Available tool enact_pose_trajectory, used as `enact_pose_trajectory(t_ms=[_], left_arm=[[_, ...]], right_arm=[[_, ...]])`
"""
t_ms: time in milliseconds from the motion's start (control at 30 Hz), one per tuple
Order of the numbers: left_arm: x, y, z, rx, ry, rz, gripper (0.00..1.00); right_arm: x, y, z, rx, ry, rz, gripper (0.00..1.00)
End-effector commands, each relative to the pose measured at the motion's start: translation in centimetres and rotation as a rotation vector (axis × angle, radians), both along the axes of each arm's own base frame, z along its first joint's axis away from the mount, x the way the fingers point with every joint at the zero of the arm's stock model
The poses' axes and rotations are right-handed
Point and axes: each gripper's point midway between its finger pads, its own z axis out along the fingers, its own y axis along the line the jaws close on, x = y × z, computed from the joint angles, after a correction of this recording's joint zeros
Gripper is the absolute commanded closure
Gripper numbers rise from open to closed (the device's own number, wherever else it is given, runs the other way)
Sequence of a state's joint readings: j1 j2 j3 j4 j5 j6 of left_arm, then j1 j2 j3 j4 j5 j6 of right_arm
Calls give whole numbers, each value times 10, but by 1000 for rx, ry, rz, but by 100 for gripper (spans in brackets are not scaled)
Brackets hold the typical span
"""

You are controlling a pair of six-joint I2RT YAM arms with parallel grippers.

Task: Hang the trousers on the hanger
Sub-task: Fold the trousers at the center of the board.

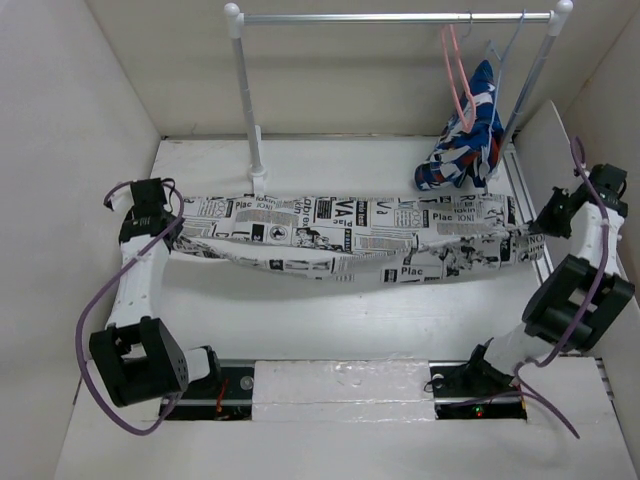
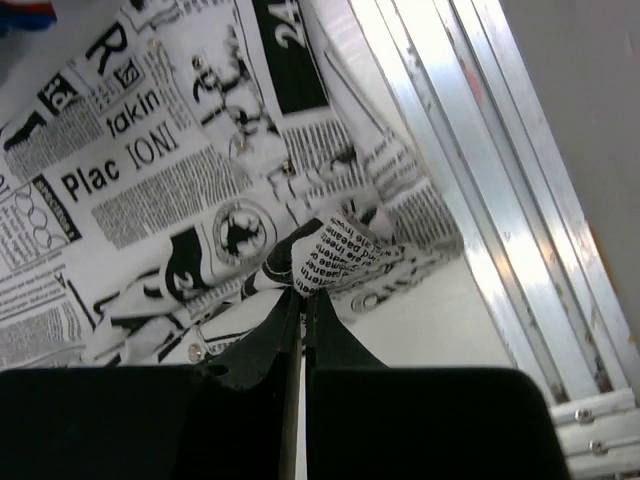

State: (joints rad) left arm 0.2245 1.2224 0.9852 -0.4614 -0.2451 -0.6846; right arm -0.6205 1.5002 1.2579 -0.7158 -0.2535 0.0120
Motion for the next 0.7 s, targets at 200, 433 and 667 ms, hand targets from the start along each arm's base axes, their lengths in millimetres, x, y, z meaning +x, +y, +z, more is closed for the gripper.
enact_pose_trajectory(t_ms=[200,433,667], left_arm=[[65,22,10,53,-37,42,100],[115,26,-25,77,106,-15,100],[183,26,-41,123,166,-69,100]], right_arm=[[121,-25,26,-71,-125,85,100],[170,-30,1,-52,-111,114,100],[211,-41,-23,-28,-111,124,97]])
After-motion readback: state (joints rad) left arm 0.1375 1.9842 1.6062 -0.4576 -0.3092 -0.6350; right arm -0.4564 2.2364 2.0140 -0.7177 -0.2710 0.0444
